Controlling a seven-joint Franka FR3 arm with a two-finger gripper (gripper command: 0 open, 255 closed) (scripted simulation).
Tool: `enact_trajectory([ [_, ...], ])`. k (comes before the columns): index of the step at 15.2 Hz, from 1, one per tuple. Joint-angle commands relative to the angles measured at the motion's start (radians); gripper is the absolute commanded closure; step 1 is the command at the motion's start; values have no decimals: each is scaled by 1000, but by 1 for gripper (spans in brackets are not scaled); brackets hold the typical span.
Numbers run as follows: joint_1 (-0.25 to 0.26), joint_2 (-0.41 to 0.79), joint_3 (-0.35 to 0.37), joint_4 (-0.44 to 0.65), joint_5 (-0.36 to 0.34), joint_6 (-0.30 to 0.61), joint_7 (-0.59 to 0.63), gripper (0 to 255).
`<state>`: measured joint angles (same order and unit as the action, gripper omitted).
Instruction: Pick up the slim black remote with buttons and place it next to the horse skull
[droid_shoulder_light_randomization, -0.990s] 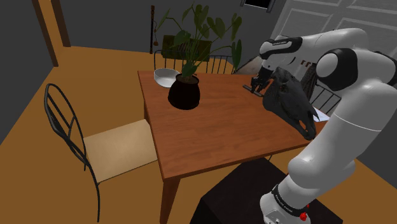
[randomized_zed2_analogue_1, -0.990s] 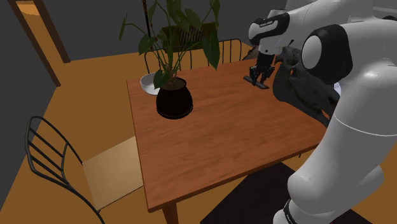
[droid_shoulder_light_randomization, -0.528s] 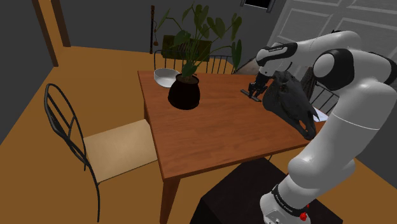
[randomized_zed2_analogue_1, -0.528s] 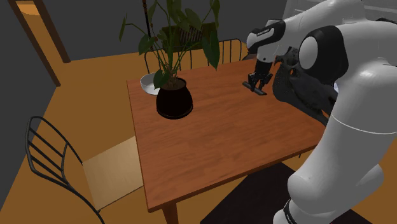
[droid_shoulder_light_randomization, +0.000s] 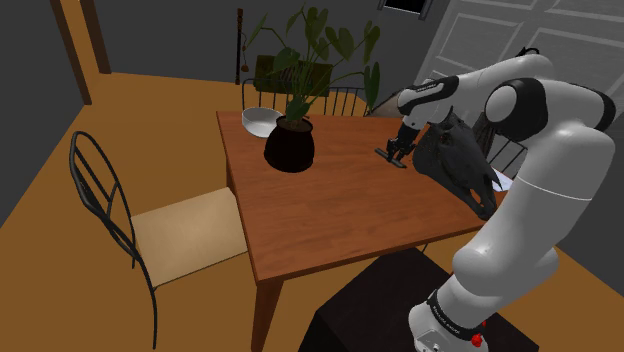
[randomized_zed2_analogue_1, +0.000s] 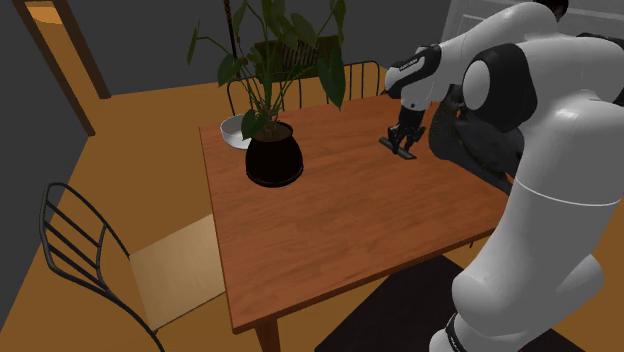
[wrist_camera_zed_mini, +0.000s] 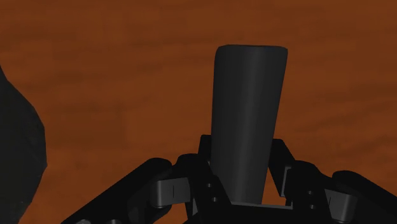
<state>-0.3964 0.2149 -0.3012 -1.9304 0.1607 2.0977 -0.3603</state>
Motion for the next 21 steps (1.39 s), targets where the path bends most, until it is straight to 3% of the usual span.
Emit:
enact_trajectory([
  [1, -1, 13, 2, -13, 7, 26, -6, 255],
  [9, -6, 66, 10, -52, 33, 113, -28, 255],
  [17, -6, 66, 10, -52, 33, 113, -28, 255],
  [18, -6, 66, 10, -51, 33, 113, -28, 0],
  [21, -6, 66, 10, -51, 33, 113, -28, 0],
])
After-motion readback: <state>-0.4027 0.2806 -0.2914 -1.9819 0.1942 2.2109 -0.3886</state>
